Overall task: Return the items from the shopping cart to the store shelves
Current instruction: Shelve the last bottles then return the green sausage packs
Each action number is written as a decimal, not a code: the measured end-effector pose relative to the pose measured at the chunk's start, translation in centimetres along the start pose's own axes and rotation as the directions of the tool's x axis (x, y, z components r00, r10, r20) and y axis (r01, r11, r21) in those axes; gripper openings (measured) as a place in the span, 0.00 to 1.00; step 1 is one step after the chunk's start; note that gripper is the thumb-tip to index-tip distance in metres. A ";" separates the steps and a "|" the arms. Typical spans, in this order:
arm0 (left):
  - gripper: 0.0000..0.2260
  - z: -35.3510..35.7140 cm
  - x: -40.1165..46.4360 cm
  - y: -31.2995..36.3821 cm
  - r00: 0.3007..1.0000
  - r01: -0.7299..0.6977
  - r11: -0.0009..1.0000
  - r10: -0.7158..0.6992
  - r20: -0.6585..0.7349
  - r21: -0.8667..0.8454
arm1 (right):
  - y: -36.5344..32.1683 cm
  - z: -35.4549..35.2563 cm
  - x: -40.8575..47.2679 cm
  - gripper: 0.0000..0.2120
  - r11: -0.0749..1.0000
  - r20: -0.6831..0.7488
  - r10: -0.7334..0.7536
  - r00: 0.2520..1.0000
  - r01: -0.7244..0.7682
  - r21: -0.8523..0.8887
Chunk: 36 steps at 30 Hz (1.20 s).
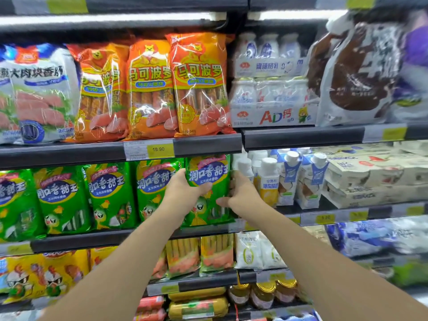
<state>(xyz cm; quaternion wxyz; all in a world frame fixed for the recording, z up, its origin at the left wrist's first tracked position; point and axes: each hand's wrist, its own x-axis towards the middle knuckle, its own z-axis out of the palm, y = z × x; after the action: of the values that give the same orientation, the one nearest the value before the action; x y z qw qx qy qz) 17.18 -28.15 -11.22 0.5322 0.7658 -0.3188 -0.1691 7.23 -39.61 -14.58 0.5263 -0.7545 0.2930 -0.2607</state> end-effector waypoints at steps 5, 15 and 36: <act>0.27 -1.3 0.3 -1.3 0.987 -0.098 0.955 0.128 -0.094 0.280 | -0.4 1.4 1.1 0.27 0.970 -0.182 -0.098 0.978 0.052 -0.237; 0.33 -1.0 0.0 -4.0 0.978 -0.185 0.896 0.208 -0.012 0.403 | 0.3 1.8 -0.3 0.16 0.886 -0.170 -0.114 0.979 0.022 -0.464; 0.40 -0.4 0.3 -4.8 0.953 -0.283 0.865 0.302 0.020 0.414 | 1.7 2.3 -0.7 0.09 0.785 -0.189 -0.136 0.973 -0.011 -0.620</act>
<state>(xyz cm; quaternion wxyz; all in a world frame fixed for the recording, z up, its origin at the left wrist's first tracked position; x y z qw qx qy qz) 19.14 -27.01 -15.48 0.3850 0.8072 -0.4474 0.0017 8.07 -38.07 -16.95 0.2058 -0.8599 0.3938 -0.2513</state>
